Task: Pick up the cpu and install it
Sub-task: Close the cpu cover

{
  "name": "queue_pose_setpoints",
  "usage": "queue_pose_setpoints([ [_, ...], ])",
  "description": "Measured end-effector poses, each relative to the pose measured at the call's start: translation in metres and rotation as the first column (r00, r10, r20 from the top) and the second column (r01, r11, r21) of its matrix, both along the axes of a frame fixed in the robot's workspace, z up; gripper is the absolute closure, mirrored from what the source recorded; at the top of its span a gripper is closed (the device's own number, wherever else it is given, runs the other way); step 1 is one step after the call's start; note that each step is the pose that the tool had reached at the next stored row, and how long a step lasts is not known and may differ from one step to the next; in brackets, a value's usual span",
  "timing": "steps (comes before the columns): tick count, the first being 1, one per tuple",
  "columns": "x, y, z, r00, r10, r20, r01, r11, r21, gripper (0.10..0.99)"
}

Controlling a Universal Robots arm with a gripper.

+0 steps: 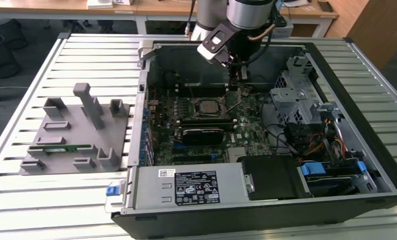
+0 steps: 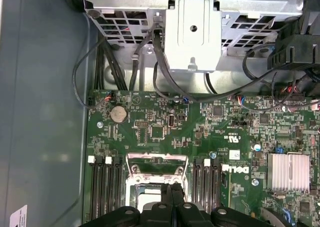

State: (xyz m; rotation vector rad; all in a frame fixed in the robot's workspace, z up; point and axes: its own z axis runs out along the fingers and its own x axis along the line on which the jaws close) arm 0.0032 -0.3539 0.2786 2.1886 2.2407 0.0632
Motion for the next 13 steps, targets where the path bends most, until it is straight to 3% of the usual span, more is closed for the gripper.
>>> queue_pose_setpoints([
  [13, 0.0148, 0.0017, -0.004, 1.0, 0.002, -0.0004, -0.002, 1.0, 0.0, 0.98],
])
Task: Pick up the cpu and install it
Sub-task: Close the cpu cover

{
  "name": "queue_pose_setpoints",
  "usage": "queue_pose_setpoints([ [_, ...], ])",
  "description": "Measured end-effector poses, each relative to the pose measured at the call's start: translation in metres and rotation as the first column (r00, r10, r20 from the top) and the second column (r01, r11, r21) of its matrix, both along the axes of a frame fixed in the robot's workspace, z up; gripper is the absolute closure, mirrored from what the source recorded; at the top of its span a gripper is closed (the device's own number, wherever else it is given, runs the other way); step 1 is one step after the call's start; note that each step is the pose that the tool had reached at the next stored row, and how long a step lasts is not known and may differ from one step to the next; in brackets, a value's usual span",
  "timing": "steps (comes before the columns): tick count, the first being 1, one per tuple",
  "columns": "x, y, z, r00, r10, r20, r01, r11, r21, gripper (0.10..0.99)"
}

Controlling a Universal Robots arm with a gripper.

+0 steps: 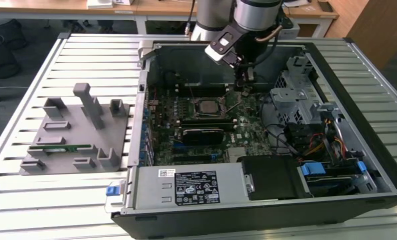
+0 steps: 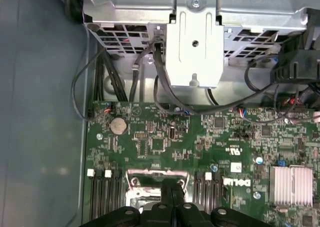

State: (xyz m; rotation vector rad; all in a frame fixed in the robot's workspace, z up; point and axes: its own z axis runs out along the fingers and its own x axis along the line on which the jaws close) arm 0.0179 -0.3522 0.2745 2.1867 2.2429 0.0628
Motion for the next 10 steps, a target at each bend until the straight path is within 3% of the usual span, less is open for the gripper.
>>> queue_pose_setpoints([
  [10, 0.0083, 0.0061, -0.0089, 1.0, 0.0, -0.0002, 0.0, 1.0, 0.0, 0.98],
])
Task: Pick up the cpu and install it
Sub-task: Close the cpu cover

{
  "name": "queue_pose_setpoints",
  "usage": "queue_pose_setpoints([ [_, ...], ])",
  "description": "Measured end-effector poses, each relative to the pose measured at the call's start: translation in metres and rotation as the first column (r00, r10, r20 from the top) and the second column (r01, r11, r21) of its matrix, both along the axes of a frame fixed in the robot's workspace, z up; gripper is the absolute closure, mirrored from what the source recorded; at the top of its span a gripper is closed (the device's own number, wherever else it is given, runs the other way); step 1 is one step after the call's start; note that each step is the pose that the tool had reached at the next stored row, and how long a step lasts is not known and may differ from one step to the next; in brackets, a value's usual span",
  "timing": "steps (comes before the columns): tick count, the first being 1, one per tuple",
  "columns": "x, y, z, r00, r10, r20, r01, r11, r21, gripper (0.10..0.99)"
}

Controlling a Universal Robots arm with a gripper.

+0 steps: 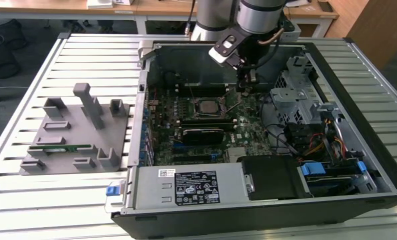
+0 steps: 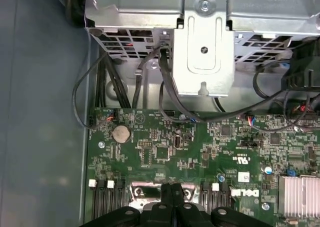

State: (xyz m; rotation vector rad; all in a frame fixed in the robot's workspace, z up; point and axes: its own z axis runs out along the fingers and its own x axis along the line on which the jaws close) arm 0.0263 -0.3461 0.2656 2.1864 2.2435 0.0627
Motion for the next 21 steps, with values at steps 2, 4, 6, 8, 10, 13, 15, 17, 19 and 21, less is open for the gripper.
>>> queue_pose_setpoints([
  [2, 0.002, 0.0018, -0.001, 1.0, 0.0, -0.0001, 0.0, 1.0, 0.0, 0.98],
  [4, 0.0044, 0.0035, -0.0018, 1.0, 0.0, -0.0002, 0.0, 1.0, 0.0, 0.98],
  [6, 0.0069, 0.0048, -0.003, 1.0, 0.0, -0.0006, 0.0, 1.0, 0.0, 0.98],
  [8, 0.0098, 0.0055, -0.0043, 1.0, 0.0, -0.0022, 0.0, 1.0, 0.0, 0.98],
  [10, 0.0128, 0.006, -0.0055, 1.0, 0.0, -0.0045, 0.0, 1.0, 0.0, 0.98],
  [13, 0.0174, 0.0068, -0.0072, 1.0, 0.0, -0.0079, 0.0, 1.0, 0.0, 0.98],
  [15, 0.0196, 0.0072, -0.0085, 1.0, 0.0, -0.0093, 0.0, 1.0, 0.0, 0.98],
  [17, 0.0206, 0.0074, -0.0103, 1.0, 0.0, -0.0098, 0.0, 1.0, 0.0, 0.98],
  [19, 0.0212, 0.0077, -0.0127, 0.9999, 0.0, -0.0102, 0.0, 1.0, 0.0, 0.98],
  [21, 0.0215, 0.0078, -0.0154, 0.9999, 0.0, -0.0106, 0.0, 1.0, 0.0, 0.98],
])
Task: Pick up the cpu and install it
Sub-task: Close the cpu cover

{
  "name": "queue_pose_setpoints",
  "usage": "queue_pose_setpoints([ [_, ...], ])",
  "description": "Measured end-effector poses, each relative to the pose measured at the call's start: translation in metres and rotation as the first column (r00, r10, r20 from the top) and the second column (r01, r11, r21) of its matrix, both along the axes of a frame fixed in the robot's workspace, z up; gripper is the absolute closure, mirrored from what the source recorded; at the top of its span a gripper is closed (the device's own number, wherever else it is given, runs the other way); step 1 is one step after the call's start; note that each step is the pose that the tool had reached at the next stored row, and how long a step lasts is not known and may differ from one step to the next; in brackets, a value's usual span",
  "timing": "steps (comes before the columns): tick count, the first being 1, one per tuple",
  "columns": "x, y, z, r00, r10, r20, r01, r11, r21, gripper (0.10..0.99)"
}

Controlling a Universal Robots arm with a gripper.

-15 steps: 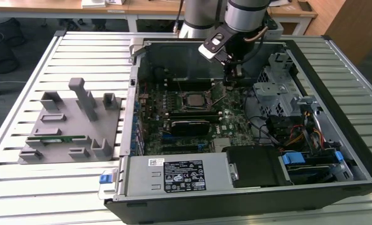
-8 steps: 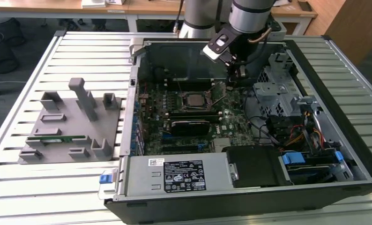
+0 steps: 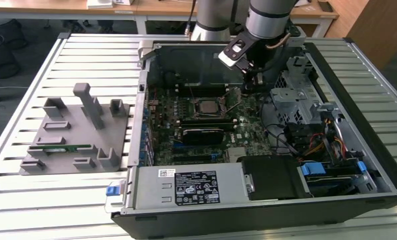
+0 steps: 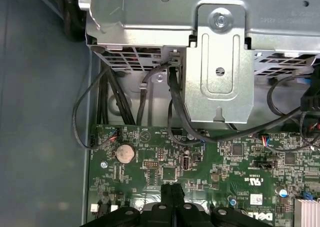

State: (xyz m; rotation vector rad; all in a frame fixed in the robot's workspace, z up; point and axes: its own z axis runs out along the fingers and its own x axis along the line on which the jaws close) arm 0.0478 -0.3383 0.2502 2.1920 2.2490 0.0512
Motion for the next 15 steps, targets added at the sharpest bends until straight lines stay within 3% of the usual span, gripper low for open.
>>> queue_pose_setpoints([
  [5, -0.0003, 0.0001, -0.0053, 1.0, 0.0, -0.0006, 0.0, 1.0, 0.0, 0.98],
  [15, -0.017, 0.0001, -0.0048, 1.0, 0.001, -0.0007, -0.001, 1.0, 0.004, 0.98],
])
